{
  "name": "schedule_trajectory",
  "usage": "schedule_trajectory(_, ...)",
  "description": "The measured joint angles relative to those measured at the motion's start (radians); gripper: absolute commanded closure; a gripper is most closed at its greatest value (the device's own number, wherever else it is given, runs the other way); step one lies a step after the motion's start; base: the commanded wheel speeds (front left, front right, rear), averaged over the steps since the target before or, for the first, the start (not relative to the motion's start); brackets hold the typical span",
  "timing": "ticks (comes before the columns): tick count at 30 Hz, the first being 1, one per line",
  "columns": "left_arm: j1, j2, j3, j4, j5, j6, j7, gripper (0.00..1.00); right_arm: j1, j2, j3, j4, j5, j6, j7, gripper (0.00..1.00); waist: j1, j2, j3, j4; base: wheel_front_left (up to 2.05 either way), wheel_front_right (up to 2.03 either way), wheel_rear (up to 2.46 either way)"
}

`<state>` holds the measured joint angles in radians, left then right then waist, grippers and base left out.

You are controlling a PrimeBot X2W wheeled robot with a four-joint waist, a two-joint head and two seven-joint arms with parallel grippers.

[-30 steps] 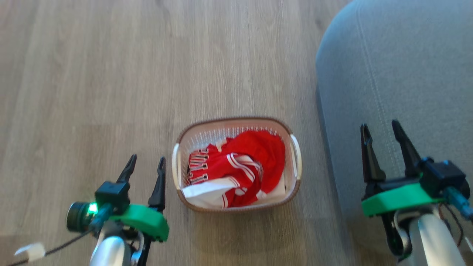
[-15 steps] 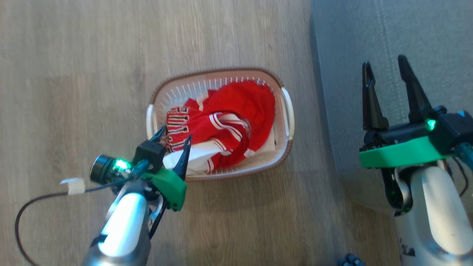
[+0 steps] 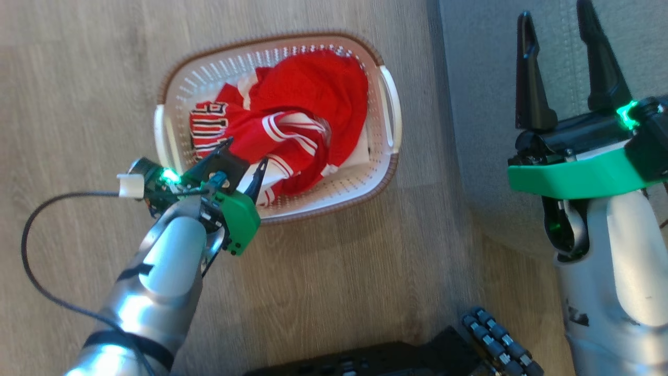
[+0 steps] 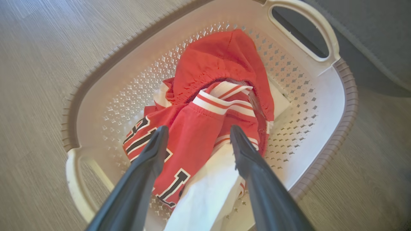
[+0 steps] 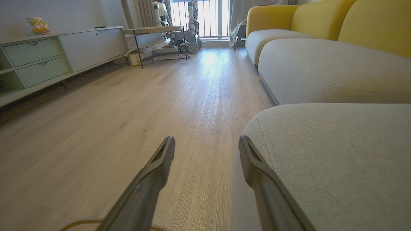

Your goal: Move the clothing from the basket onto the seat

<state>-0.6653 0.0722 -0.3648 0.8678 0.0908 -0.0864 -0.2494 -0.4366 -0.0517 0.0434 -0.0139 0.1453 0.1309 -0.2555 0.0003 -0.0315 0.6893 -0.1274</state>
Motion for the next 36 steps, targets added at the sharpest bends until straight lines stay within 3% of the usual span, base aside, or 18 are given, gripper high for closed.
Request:
schedule_trajectory(8,-0.120,-0.003,-0.065,0.148,0.027,-0.016,0.000,0.00,-0.017,0.000,0.024,-0.030,0.001,0.000,0.000,0.00,0.0000,0.0000,0.078,-0.030,0.00,0.00,0.00)
schedule_trajectory(13,-0.205,-0.003,-0.093,0.221,0.044,0.019,-0.003,0.00,-0.025,-0.001,0.036,-0.048,0.004,0.000,0.000,0.00,-0.0001,0.0000,0.103,-0.050,0.00,0.00,0.00)
schedule_trajectory(19,-0.258,-0.002,-0.120,0.320,0.060,0.019,-0.003,0.00,-0.028,-0.001,0.053,-0.053,0.013,0.000,0.000,0.00,-0.0001,0.0000,0.128,-0.070,0.00,0.00,0.00)
schedule_trajectory(21,-0.264,-0.002,-0.122,0.330,0.060,0.019,-0.003,0.60,-0.028,-0.001,0.052,-0.053,0.014,0.000,0.000,0.00,-0.0001,0.0000,0.131,-0.072,0.00,0.00,0.00)
schedule_trajectory(22,-0.271,-0.004,-0.124,0.343,0.060,0.019,-0.003,0.96,-0.029,-0.001,0.052,-0.054,0.014,0.000,0.000,0.00,-0.0001,0.0000,0.134,-0.074,0.00,0.00,0.00)
schedule_trajectory(23,-0.277,-0.005,-0.126,0.352,0.060,0.020,-0.003,1.00,-0.030,-0.001,0.051,-0.054,0.014,0.000,0.000,0.00,-0.0001,0.0000,0.135,-0.074,0.00,0.00,0.00)
schedule_trajectory(36,-0.294,-0.030,-0.157,0.381,0.037,0.020,-0.003,1.00,-0.041,-0.001,0.030,-0.036,0.014,0.000,0.000,0.00,-0.0002,0.0000,0.085,-0.049,0.00,0.00,0.00)
